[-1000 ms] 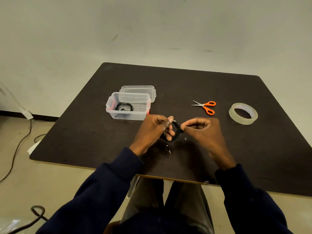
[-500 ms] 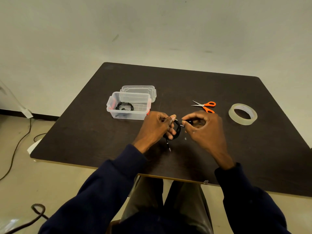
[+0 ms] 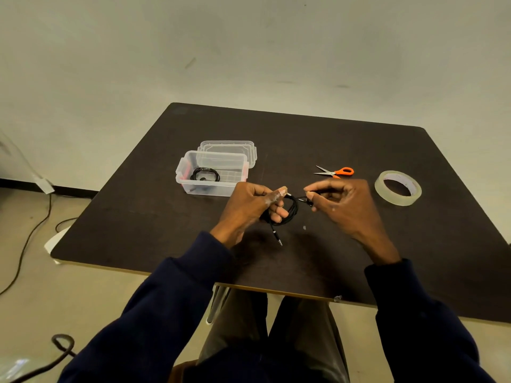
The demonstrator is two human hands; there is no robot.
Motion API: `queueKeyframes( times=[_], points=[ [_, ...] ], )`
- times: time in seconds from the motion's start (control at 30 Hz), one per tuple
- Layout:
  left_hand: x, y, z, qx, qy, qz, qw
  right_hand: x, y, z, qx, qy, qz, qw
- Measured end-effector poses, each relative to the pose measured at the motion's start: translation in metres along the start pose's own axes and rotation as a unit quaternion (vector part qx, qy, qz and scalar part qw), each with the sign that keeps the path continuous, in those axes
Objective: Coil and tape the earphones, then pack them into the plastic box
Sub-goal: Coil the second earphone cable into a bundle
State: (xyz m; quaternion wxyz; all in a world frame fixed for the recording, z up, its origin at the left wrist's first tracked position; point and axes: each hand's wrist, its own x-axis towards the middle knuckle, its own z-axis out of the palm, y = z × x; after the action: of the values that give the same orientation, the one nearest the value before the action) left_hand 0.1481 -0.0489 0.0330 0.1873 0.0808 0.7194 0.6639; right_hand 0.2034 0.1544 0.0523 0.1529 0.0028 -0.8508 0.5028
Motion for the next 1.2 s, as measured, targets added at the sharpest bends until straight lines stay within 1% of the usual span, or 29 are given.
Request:
queueKeyframes(
  times=[0.13,0.27,0.33,0.53,0.73,0.87,0.97,1.1,1.2],
  points=[
    [0.000,0.001,0.000,-0.015,0.005,-0.004,1.000,-0.007,-0.009,0.007,0.052,0.020,0.002,0.998],
    [-0.002,0.000,0.005,-0.027,0.000,0.003,1.000,-0.012,-0.011,0.018,0.043,0.034,-0.008,0.998],
    [-0.003,-0.002,0.006,-0.041,-0.001,0.002,0.999,-0.013,-0.008,0.020,0.045,0.040,0.001,0.998],
    [-0.005,-0.004,0.002,-0.048,-0.003,-0.010,0.999,-0.017,-0.004,0.019,0.066,0.002,0.025,0.997],
    [-0.003,-0.003,0.001,-0.063,-0.005,-0.023,0.998,-0.011,0.001,0.011,0.108,0.007,0.092,0.990],
    [-0.002,-0.005,-0.001,-0.081,-0.014,-0.048,0.995,-0.009,0.006,0.010,0.187,-0.007,0.143,0.972],
    [-0.001,-0.008,0.000,-0.073,-0.012,-0.068,0.995,-0.008,0.011,0.015,0.213,-0.008,0.185,0.959],
    [0.002,-0.012,0.001,-0.073,-0.009,-0.085,0.994,-0.010,0.017,0.019,0.147,-0.037,0.177,0.973],
    [0.005,-0.016,0.001,-0.054,-0.018,-0.098,0.994,-0.007,0.025,0.021,0.043,-0.037,0.166,0.984]
  ],
)
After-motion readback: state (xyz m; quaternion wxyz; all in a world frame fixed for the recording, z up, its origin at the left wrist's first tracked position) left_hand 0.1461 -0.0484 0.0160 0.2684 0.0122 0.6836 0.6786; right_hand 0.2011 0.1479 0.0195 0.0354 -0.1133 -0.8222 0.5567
